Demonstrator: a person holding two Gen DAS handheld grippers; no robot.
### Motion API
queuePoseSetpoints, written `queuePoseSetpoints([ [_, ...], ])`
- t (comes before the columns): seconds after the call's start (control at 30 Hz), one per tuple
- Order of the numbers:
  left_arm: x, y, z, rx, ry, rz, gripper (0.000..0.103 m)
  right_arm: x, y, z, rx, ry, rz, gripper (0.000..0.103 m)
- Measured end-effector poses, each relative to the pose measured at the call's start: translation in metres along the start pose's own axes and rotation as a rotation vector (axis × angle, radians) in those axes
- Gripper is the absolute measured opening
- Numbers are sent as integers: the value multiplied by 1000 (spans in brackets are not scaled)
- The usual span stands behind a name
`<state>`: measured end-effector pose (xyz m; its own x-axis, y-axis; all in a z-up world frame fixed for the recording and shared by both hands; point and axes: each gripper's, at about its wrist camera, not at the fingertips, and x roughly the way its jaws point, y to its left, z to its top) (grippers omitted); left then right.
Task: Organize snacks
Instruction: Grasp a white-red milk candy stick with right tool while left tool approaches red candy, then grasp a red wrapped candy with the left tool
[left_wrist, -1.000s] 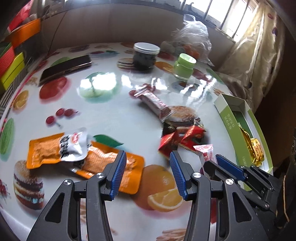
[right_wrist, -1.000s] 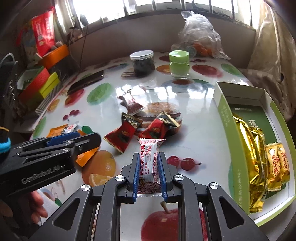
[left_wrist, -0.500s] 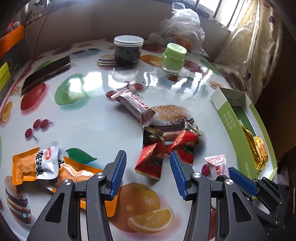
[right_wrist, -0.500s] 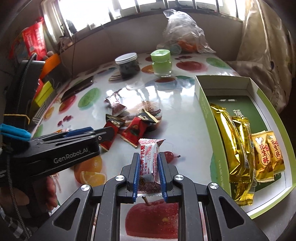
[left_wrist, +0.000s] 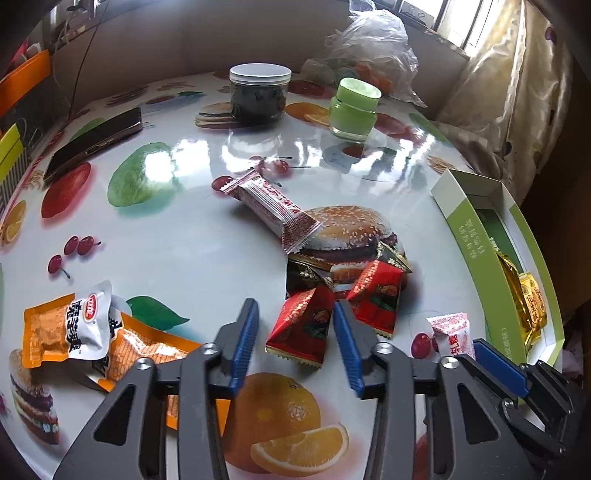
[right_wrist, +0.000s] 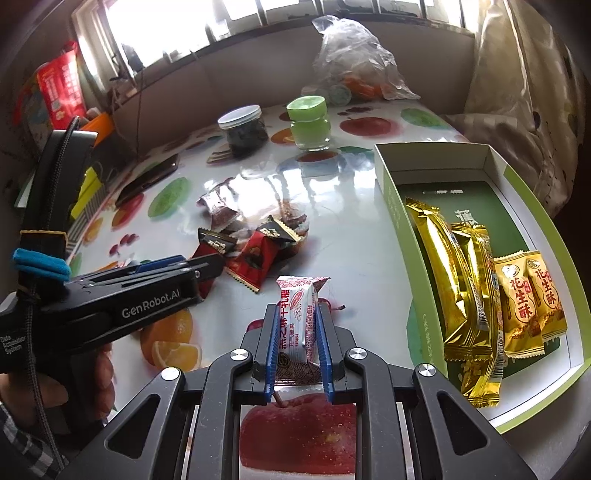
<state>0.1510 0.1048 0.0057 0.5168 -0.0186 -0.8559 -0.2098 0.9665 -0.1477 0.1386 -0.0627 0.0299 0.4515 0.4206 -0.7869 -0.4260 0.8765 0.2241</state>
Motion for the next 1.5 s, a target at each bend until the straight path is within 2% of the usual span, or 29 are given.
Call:
queuePoseSetpoints([
  [0.07, 0, 0, 0, 2, -2, 3, 32, 0, -1, 0, 1, -1, -1, 18],
  [0.13, 1, 0, 0, 3, -3, 3, 29, 0, -1, -1, 3, -2, -1, 18],
  [0.27, 0, 1, 0, -5, -7, 3, 27, 0, -1, -1, 1, -3, -2, 18],
  [1.0, -27, 3, -4, -11, -65, 7, 27, -15, 7, 0, -20, -33, -5, 18],
  [1.5, -49, 2, -6, -3, -115, -16, 27, -31, 10, -3, -25, -62, -13, 18],
])
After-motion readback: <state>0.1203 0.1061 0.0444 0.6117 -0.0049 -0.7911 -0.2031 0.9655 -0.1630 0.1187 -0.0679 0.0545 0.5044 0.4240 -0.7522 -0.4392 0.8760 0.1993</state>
